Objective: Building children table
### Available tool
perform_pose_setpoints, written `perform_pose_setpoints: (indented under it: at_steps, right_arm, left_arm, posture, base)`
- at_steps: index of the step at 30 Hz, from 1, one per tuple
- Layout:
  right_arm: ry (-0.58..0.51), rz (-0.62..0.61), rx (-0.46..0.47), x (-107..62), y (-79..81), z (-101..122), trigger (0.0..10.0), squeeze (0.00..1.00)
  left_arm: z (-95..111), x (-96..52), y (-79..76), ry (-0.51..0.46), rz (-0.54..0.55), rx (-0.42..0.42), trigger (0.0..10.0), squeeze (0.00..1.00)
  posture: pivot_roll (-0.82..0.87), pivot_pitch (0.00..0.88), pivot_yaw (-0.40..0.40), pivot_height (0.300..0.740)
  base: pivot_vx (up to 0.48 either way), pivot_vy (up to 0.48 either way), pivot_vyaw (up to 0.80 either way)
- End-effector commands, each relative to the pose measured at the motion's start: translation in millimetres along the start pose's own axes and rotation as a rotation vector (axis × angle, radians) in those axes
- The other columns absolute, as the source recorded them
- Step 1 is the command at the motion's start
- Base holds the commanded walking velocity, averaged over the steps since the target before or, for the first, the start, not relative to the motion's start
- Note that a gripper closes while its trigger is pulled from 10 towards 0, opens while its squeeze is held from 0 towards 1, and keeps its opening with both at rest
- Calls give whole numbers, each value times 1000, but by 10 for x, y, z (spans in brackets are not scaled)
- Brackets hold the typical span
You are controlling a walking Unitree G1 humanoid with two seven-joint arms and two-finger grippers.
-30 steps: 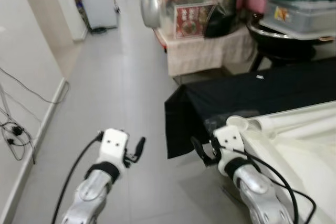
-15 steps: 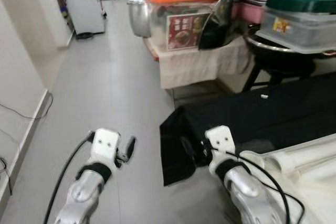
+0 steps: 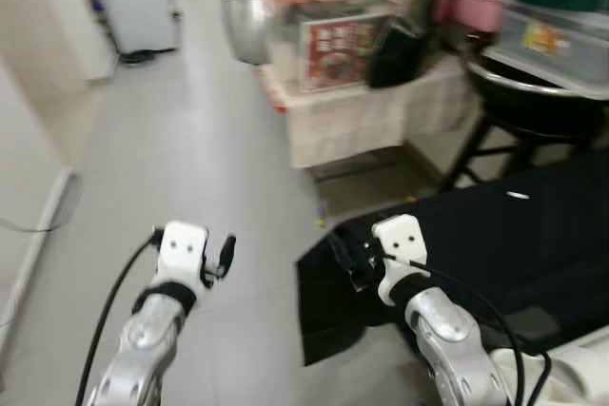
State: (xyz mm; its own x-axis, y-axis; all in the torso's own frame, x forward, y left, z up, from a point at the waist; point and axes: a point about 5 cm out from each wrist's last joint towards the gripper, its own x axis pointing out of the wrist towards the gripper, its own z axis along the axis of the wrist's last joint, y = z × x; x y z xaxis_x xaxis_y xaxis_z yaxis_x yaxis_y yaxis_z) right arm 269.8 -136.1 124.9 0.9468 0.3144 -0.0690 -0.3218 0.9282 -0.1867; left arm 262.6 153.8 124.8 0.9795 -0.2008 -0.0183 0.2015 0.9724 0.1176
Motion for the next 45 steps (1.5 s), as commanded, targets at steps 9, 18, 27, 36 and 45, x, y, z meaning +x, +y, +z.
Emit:
perform_pose_setpoints:
  at_steps: [9,18,27,36,45]
  right_arm:
    - [-6,1,9,3,35,-6,10000,0]
    - [-13,3,7,1,44,5,10000,0]
    - [-20,6,4,2,47,20,10000,0]
    - [-67,33,-86,-1,117,121,10000,0]
    - [-84,78,-156,-12,149,144,10000,0]
  left_arm:
    - [-67,-13,27,33,3,5,10000,0]
    - [-31,18,22,23,-14,13,10000,0]
    - [-14,27,26,17,-17,18,10000,0]
    - [-97,-57,69,26,20,4,10000,0]
    - [-92,-146,67,0,100,59,10000,0]
  posture:
    - [28,6,35,740]
    - [25,12,40,740]
    - [27,15,38,740]
    - [15,15,-11,740]
    - [33,12,-62,740]
  base:
    - [0,0,-800]
    - [0,0,-800]
    - [0,0,-800]
    - [0,0,-800]
    - [0,0,-800]
